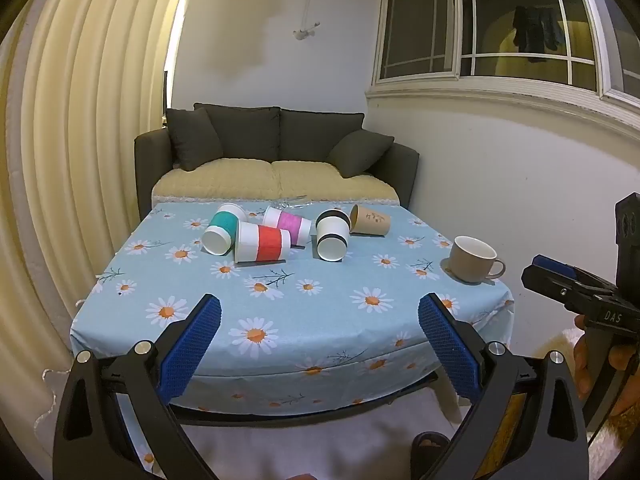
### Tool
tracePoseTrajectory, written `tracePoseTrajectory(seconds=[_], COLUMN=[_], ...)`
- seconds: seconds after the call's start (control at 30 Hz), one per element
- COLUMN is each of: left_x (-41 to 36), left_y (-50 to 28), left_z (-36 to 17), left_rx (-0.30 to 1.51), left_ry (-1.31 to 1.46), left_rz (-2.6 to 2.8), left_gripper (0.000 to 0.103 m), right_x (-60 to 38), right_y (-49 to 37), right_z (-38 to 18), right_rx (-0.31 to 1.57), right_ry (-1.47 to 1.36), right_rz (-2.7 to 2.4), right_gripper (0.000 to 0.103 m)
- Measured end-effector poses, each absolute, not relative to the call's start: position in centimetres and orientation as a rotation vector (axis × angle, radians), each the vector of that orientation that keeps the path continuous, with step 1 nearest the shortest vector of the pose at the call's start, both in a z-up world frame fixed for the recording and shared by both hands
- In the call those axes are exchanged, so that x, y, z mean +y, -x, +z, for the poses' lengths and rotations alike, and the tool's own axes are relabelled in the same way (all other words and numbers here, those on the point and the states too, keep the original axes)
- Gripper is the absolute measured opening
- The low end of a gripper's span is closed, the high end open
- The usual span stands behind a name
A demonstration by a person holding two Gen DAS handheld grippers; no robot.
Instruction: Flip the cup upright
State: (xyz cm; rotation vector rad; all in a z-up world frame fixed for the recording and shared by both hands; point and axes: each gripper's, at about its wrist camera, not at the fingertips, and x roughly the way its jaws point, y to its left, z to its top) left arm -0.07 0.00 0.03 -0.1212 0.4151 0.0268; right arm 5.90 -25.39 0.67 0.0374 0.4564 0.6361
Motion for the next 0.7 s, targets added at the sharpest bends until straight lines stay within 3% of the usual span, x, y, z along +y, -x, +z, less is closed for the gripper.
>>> tracePoseTrajectory(seconds=[0.7], left_x=[0.08], left_y=[-0.12], left_z=[-0.43], left_rx=[0.429], left_ry=[0.124], left_rz=[0.023], left_gripper=[0.097], right_x=[-25.42], right_y=[-5.88], right_z=[0.62], right_rx=[0.467], right_ry=[-0.034], right_rz=[0.637], right_gripper=[0.098])
